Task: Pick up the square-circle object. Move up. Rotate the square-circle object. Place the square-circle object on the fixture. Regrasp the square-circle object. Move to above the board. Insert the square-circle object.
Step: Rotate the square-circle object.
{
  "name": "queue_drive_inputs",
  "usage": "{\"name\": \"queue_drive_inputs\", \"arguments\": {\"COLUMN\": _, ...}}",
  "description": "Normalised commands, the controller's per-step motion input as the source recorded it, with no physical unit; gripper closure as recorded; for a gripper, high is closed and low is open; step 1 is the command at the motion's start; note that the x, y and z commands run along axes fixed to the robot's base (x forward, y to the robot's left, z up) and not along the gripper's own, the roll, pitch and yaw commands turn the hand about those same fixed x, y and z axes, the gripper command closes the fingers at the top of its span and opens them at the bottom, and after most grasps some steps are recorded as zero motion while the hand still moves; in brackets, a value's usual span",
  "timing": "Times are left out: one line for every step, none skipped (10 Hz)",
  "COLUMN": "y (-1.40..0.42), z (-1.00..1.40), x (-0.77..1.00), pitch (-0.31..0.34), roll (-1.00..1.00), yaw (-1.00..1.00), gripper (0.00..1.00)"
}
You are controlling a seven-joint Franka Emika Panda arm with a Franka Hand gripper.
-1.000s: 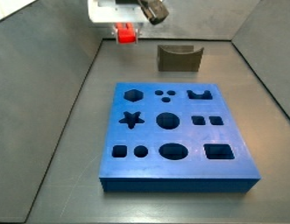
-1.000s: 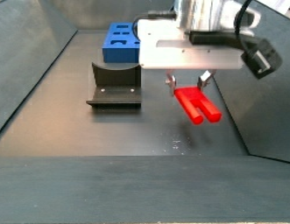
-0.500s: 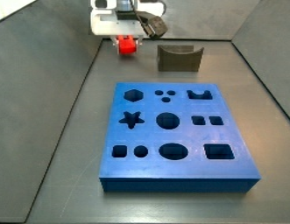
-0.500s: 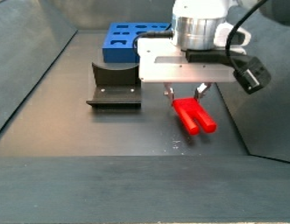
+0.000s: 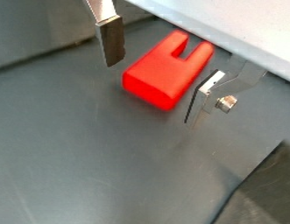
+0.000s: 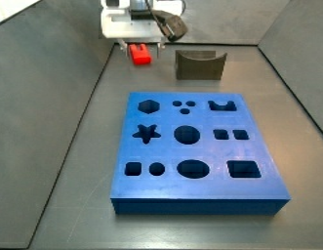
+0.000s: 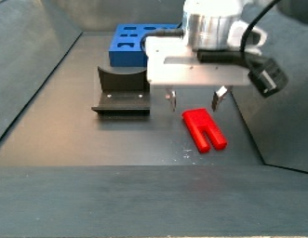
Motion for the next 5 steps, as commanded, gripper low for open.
{"name": "queue_drive_inputs", "arguments": {"y": 0.00, "z": 1.00, "x": -0.01, "pitch": 0.053, "roll": 0.02, "yaw": -0.02, "gripper": 0.00}}
{"name": "queue_drive_inputs", "arguments": {"y": 0.00, "z": 1.00, "x": -0.01, "pitch": 0.066, "roll": 0.03, "yaw": -0.03, "gripper": 0.00}}
{"name": "queue_drive_inputs", "arguments": {"y": 0.01, "z": 1.00, "x": -0.02, "pitch": 0.072, "roll": 0.06, "yaw": -0.03, "gripper": 0.00}}
{"name": "queue_drive_inputs", "arguments": {"y": 0.01, "z": 1.00, "x": -0.02, "pitch": 0.072, "roll": 0.07, "yaw": -0.03, "gripper": 0.00}}
{"name": "queue_drive_inputs", "arguments": {"y": 0.01, "z": 0.98, "x": -0.04, "pitch": 0.072, "roll": 0.09, "yaw": -0.02, "gripper": 0.00}}
